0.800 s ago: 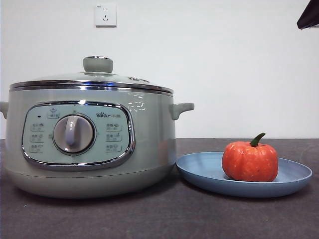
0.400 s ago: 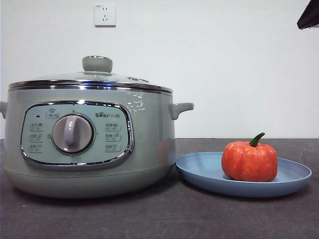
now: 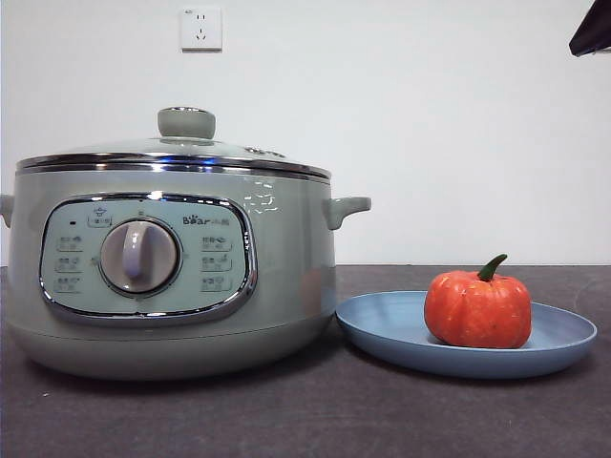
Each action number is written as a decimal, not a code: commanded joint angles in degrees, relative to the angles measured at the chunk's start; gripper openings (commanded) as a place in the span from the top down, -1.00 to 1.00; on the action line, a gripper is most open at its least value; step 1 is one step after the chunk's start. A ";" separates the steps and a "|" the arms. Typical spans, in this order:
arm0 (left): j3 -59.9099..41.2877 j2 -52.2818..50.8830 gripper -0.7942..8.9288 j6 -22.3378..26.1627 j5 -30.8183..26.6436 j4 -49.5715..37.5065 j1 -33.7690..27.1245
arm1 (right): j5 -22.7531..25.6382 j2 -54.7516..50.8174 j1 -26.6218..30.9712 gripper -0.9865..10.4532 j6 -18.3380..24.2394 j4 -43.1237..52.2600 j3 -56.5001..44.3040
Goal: Take the pumpkin out from the steamer,put the pumpkin in the blue plate,close the lid
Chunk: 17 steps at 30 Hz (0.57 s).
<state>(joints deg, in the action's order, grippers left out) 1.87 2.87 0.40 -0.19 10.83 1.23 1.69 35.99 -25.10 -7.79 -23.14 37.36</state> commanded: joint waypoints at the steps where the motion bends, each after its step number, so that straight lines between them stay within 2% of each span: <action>1: -0.66 -0.17 0.84 -0.37 0.31 0.26 -0.17 | 0.20 -0.09 -0.02 0.82 -0.66 0.17 -0.35; 17: -0.66 -0.13 0.84 -0.37 0.31 2.58 -0.17 | 0.20 -0.09 -0.02 0.82 -0.66 0.15 -0.35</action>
<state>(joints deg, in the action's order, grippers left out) 1.87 2.87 0.40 -0.19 12.86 1.23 1.69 35.99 -25.10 -7.97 -23.16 37.36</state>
